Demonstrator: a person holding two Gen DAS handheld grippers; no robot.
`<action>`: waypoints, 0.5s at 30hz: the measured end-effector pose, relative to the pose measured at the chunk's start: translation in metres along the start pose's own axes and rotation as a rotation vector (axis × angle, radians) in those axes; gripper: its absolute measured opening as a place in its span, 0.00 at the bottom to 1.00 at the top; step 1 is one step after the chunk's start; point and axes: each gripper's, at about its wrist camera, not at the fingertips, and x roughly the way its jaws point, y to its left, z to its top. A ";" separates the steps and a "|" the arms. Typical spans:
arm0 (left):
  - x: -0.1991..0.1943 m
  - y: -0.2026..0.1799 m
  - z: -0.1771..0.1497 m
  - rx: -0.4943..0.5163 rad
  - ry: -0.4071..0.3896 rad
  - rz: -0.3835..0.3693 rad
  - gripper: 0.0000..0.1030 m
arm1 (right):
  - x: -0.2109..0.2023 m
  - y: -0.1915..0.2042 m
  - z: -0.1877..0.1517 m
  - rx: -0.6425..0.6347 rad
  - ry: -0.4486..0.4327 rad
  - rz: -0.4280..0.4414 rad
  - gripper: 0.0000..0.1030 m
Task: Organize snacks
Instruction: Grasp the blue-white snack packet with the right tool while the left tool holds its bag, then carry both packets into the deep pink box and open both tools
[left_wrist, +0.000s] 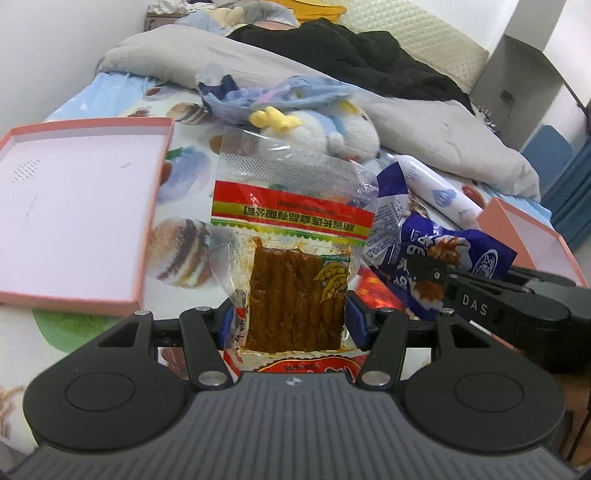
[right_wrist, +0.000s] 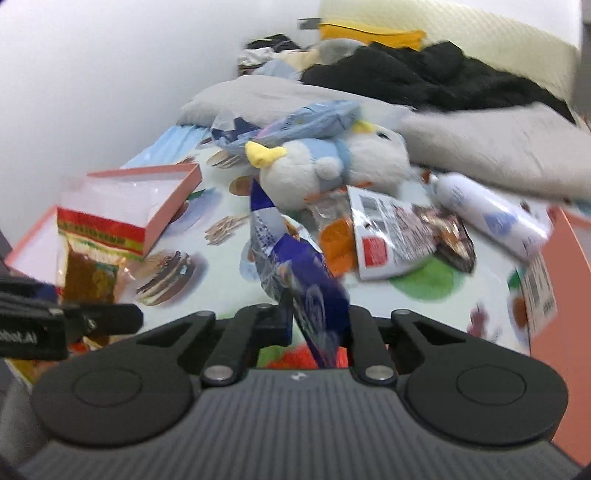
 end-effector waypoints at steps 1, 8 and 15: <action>-0.002 -0.003 -0.003 0.005 -0.001 -0.002 0.60 | -0.006 -0.002 -0.005 0.020 0.000 0.001 0.12; -0.010 -0.030 -0.021 0.044 0.013 -0.027 0.60 | -0.041 -0.019 -0.036 0.111 0.007 -0.015 0.10; -0.013 -0.049 -0.031 0.039 0.039 -0.057 0.60 | -0.073 -0.032 -0.050 0.168 -0.017 -0.043 0.10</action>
